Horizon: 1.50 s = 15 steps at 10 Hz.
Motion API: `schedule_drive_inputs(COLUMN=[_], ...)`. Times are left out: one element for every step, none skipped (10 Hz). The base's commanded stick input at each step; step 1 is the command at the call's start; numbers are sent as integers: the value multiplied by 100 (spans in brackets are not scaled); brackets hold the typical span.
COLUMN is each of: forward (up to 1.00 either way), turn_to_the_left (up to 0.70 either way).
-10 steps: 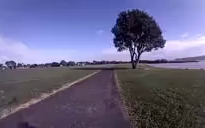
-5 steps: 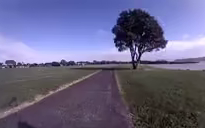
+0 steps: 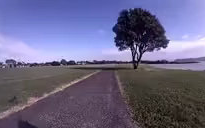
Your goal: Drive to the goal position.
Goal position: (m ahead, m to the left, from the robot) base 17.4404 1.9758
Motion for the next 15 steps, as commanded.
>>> schedule_drive_inputs(forward=[45,45,45,45,45,45,45,45,45,45,45,45,45,45,45], turn_to_the_left=[0,27,27,27,27,27,27,27,27,27,27,27,20,14,7])
